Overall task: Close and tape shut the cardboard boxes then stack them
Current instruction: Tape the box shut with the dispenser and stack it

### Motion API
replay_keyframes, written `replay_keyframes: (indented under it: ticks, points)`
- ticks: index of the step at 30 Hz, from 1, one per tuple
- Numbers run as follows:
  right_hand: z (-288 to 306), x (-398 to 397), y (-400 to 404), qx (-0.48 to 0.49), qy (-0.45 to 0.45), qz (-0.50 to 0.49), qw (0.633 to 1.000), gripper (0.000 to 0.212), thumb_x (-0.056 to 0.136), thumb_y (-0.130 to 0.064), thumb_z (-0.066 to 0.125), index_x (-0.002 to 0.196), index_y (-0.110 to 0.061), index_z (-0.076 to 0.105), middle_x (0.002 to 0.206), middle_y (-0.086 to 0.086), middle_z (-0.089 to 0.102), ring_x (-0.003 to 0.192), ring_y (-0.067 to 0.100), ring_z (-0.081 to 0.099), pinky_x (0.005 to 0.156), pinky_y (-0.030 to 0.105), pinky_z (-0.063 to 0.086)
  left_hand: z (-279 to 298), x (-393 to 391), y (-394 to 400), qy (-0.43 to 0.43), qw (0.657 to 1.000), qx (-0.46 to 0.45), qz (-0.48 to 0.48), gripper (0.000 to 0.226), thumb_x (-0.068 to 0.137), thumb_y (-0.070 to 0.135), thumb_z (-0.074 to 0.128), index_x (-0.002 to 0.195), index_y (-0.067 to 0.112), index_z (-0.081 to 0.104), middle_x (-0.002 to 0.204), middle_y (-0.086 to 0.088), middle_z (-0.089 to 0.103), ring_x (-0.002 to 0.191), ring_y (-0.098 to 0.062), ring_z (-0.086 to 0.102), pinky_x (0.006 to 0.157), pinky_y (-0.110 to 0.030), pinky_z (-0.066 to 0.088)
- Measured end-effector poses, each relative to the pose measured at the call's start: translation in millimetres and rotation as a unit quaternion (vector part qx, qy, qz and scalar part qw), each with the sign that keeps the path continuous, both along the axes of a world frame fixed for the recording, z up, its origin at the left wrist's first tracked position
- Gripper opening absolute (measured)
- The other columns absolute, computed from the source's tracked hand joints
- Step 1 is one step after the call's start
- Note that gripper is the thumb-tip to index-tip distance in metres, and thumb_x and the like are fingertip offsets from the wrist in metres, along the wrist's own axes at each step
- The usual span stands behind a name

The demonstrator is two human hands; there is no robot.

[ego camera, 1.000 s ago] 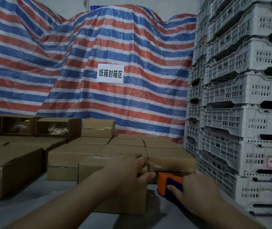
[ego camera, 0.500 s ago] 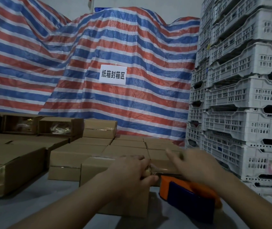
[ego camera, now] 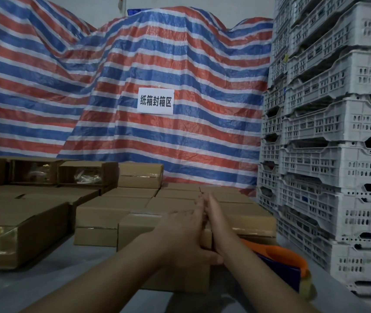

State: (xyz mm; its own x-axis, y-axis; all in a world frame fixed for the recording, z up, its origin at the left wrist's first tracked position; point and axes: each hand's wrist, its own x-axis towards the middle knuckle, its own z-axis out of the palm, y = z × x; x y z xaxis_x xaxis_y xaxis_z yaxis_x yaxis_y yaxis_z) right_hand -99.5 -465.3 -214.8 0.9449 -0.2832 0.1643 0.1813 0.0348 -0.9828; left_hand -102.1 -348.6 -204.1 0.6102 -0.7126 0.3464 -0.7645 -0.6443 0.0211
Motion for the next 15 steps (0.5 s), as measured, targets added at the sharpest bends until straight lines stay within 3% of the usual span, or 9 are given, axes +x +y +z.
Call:
replay_keyframes:
  ticks: [3,7,9,11,13,15]
  points:
    - [-15,-7,-4,0.013,0.006,0.004,1.0,0.048,0.102,-0.058,0.034,0.111,-0.027,0.069,0.119,0.005,0.067,0.102,0.016,0.062,0.07,0.029,0.046,-2,2,-2,-0.009,1.0,0.009,0.008,0.115,0.073,0.073,0.064,0.155,0.022,0.0,0.151,-0.001,0.04,0.135,-0.017,0.041,0.109,-0.036,0.035]
    - [-18,-15,-9,0.019,0.013,0.019,1.0,0.051,0.103,-0.059,0.032,0.126,-0.027,0.065,0.125,0.008,0.067,0.113,0.024,0.064,0.085,0.039,0.054,3,4,2,0.047,0.998,-0.018,-0.025,0.106,0.073,0.066,0.07,0.152,0.031,0.008,0.15,0.003,0.041,0.128,-0.01,0.044,0.1,-0.022,0.033]
    - [-11,-17,-14,0.019,-0.016,0.019,1.0,0.052,0.105,-0.054,0.028,0.136,-0.025,0.057,0.134,0.005,0.061,0.114,0.021,0.062,0.094,0.04,0.051,11,6,10,0.134,0.985,-0.083,-0.072,0.101,0.076,0.056,0.074,0.15,0.043,0.006,0.147,0.01,0.044,0.107,0.009,0.048,0.086,-0.006,0.033]
    - [-8,-20,-16,-0.011,-0.037,0.004,0.999,0.05,0.105,-0.05,0.026,0.142,-0.025,0.049,0.139,0.002,0.055,0.104,0.01,0.058,0.091,0.034,0.047,19,4,26,0.167,0.964,-0.179,-0.101,0.087,0.08,0.057,0.07,0.143,0.061,0.01,0.139,0.029,0.041,0.089,0.016,0.052,0.072,-0.007,0.042]
    - [-11,-21,-17,-0.054,-0.042,-0.013,0.998,0.047,0.105,-0.052,0.024,0.14,-0.032,0.047,0.142,0.0,0.053,0.1,0.004,0.055,0.087,0.03,0.044,25,2,46,0.129,0.954,-0.257,-0.078,0.063,0.082,0.062,0.063,0.131,0.068,0.023,0.122,0.037,0.035,0.086,0.011,0.06,0.063,-0.013,0.049]
    - [-17,-23,-17,-0.081,-0.022,-0.013,0.996,0.056,0.101,-0.061,0.022,0.146,-0.034,0.043,0.15,0.0,0.047,0.12,0.013,0.052,0.106,0.041,0.038,23,6,66,0.073,0.943,-0.321,-0.038,0.046,0.083,0.064,0.055,0.123,0.061,0.033,0.122,0.032,0.038,0.088,0.011,0.059,0.063,-0.013,0.049]
